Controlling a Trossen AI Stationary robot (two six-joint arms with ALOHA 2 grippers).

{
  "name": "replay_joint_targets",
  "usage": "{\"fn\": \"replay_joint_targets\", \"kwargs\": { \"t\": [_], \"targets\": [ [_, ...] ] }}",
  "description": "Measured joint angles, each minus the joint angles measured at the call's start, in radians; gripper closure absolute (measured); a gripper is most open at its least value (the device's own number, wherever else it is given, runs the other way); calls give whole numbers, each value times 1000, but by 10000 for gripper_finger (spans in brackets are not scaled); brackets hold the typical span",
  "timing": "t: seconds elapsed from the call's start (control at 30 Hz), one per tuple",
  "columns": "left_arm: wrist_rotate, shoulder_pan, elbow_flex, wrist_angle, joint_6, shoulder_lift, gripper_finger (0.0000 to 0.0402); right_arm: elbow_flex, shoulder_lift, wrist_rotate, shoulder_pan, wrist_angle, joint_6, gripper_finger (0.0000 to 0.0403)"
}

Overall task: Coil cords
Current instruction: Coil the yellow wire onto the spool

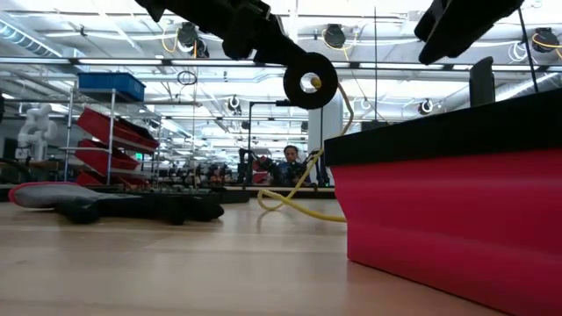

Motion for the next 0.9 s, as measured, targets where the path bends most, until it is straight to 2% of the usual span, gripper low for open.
{"fn": "replay_joint_targets", "kwargs": {
  "t": [0.13, 0.37, 0.67, 0.9],
  "targets": [
    [0, 0, 0, -3, -3, 0, 401, 0, 59, -2, 48, 56, 31, 403],
    [0, 0, 0, -3, 1, 0, 401, -1, 125, 22, 160, 47, 150, 403],
    [0, 2, 0, -8, 13, 0, 402, -1, 128, 350, 338, 26, 278, 403],
    [0, 13, 0, -7, 12, 0, 402, -2, 129, 487, 454, -113, 544, 403]
  ]
}}
